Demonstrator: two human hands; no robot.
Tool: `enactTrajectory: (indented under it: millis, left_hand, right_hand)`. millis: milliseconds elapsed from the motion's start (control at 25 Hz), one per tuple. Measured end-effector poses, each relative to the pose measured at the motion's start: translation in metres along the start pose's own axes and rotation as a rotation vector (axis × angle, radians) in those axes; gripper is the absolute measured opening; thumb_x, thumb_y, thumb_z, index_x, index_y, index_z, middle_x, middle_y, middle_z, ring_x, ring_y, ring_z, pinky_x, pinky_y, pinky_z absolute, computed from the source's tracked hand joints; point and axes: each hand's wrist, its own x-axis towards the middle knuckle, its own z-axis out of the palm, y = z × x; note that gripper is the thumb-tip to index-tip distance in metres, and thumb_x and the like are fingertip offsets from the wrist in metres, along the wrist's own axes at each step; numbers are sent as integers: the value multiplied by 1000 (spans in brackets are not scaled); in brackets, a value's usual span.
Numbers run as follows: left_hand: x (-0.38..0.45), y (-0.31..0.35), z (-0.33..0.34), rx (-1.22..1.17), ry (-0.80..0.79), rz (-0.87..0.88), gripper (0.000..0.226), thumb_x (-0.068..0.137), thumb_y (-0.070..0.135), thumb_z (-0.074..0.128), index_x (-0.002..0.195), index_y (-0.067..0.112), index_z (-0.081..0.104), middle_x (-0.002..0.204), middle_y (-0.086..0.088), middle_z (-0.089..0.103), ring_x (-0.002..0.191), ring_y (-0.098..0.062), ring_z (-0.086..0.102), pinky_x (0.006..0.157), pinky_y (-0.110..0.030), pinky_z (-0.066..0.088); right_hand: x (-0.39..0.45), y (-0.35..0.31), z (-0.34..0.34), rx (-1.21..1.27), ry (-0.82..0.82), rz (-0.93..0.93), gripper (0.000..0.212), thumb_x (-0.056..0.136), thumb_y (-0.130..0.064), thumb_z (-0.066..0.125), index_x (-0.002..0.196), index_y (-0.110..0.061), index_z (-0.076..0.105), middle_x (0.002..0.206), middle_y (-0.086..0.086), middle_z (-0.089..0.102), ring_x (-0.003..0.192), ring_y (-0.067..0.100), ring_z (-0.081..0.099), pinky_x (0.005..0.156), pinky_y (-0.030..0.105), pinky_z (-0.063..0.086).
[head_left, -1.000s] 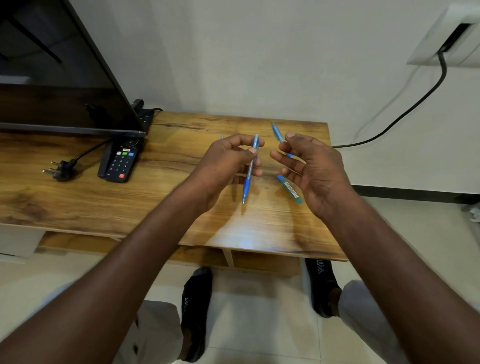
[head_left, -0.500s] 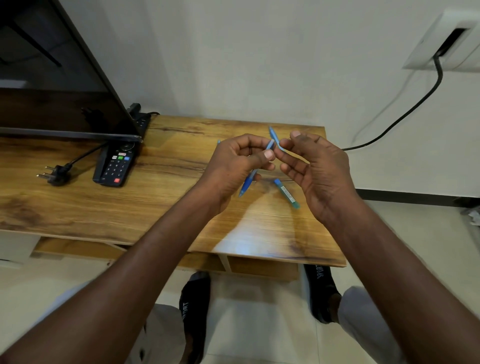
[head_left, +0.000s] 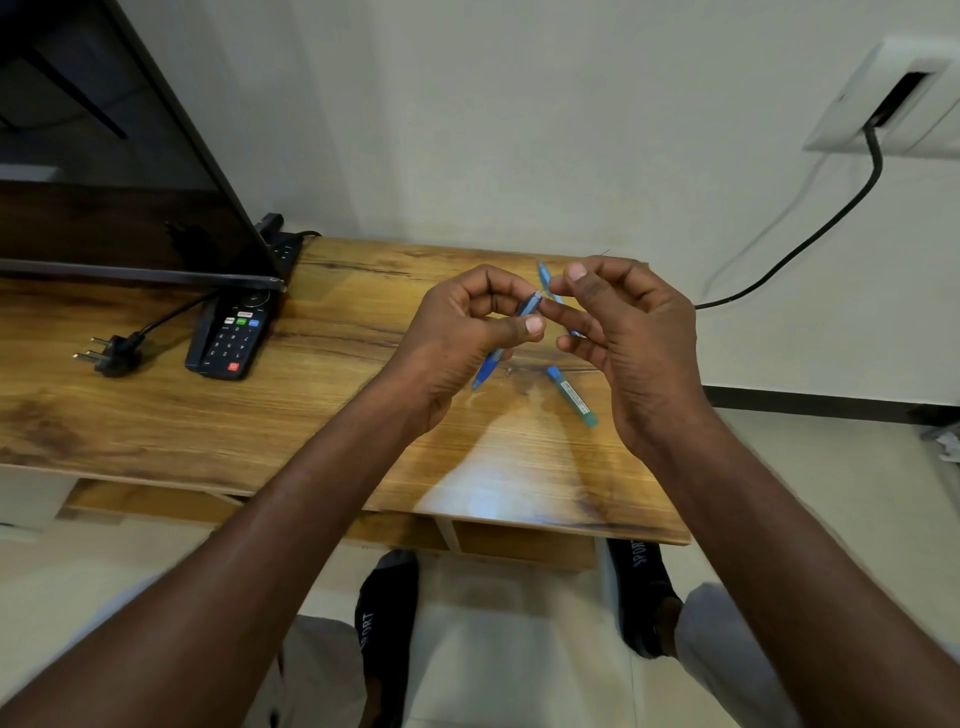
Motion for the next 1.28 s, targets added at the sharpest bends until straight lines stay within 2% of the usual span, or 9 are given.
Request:
enactTrajectory:
  millis: [360,760,1120,1280]
  left_hand:
    - [2,-2,0,11,-5,0,23,88,2,79,108,6,71,91,2,76,83,-13,69,59,-17,51]
    - [2,-3,-1,28,-8,-4,23,87,3,81,107,8,72,86,6,75,74,-4,70,58,-16,50]
    - [3,-6,0,67,-11,-19,24,85,5,83,107,8,73,83,4,74,74,-5,69,62,-20,54]
    - [2,-6,0,49,-13,-26,24,86,3,82,108,6,73,85,-1,77,80,-12,75,64,-18,54]
  right_hand:
    - [-1,-1,2,-26,31,-32,16,101,-19,71,110,-6,73,102,9,81,94,23,81,66,28,60]
    - [-2,-1,4,-42,57,-32,13,101,-16,71,106,-5,73,102,14,80,91,22,81,70,31,60]
    - [-3,2,5,-151,53,-8,13,97,-13,74,104,-2,76,104,14,79,91,21,80,74,33,60]
    - [-3,2,5,-251,41,-49,9,96,-13,75,99,-6,79,95,7,80,82,13,78,73,24,58]
